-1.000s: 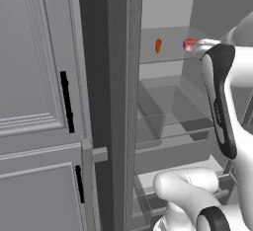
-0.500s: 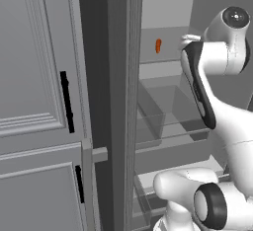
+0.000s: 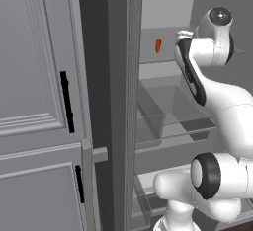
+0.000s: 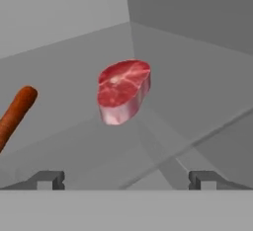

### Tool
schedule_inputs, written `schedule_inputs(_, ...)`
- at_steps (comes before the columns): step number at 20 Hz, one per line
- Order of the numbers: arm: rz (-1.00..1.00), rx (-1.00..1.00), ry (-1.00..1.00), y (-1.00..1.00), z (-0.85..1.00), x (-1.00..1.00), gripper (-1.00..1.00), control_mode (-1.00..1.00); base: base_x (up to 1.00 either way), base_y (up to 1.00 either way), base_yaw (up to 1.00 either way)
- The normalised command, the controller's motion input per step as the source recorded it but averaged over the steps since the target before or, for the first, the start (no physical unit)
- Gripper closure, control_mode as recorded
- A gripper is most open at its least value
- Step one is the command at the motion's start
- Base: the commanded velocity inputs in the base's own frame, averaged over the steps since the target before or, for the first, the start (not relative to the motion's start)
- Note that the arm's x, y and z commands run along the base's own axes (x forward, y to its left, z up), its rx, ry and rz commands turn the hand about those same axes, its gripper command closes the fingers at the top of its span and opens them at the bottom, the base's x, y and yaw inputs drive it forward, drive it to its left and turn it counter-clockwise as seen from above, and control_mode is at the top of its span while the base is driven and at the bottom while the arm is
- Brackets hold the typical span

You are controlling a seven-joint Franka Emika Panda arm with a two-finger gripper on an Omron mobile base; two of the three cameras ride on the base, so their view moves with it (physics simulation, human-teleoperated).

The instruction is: Place one carrot and one steak in each tupperware on the nearby counter, to pack two identical lunches.

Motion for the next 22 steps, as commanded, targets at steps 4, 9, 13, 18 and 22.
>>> schedule_inputs(4,0.0,0.02,0.0,-0.23,-0.03,0.64,-1.0,-1.0,0.0,0.0,0.0)
schedule_inputs(9,0.0,0.0,0.0,-0.21,-0.13,0.66,-1.0,-1.0,0.0,0.0,0.0)
schedule_inputs(13,0.0,0.0,0.0,-0.14,-0.16,0.67,-1.0,-1.0,0.0,0.0,0.0)
schedule_inputs(18,-0.03,0.0,0.0,-0.1,-0.21,0.31,1.0,-1.0,0.0,0.0,0.0)
schedule_inputs(22,-0.07,0.0,0.0,-0.07,-0.38,0.0,1.0,-1.0,0.0,0.0,0.0)
